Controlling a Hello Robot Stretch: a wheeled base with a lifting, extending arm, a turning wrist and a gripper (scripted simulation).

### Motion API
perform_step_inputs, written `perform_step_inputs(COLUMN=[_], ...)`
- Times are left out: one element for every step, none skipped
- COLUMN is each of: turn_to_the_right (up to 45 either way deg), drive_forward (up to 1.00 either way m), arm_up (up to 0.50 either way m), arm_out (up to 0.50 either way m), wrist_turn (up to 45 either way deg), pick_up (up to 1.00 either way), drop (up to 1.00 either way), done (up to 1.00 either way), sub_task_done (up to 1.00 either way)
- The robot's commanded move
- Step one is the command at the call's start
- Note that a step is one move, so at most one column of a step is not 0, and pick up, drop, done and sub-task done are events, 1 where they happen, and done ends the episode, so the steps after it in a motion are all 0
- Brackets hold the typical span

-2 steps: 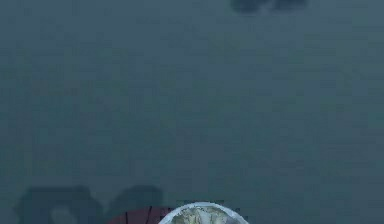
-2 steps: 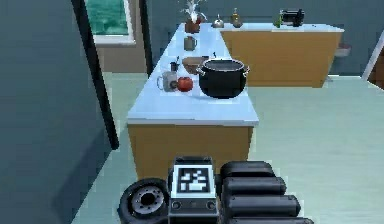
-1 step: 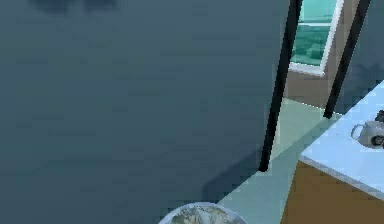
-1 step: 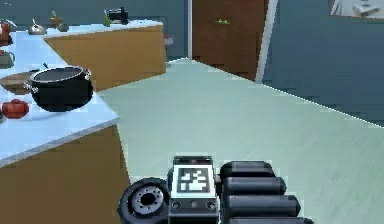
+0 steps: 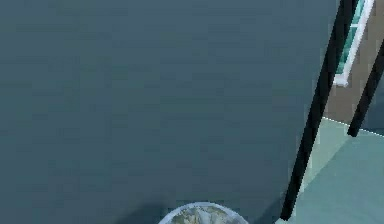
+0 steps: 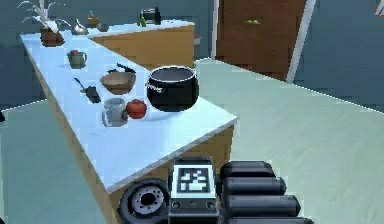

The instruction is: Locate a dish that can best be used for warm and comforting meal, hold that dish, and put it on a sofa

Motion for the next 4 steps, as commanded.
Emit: perform_step_inputs(turn_to_the_right=[21.0,0.0,30.0,0.0], drive_forward=[0.00,0.35,0.00,1.00], arm_up=[0.00,0.00,0.00,0.00], arm_out=[0.00,0.00,0.00,0.00], wrist_turn=[0.0,0.0,0.0,0.0], pick_up=[0.00,0.00,0.00,0.00], drop=[0.00,0.00,0.00,0.00], done=[0.00,0.00,0.00,0.00], sub_task_done=[0.00,0.00,0.00,0.00])
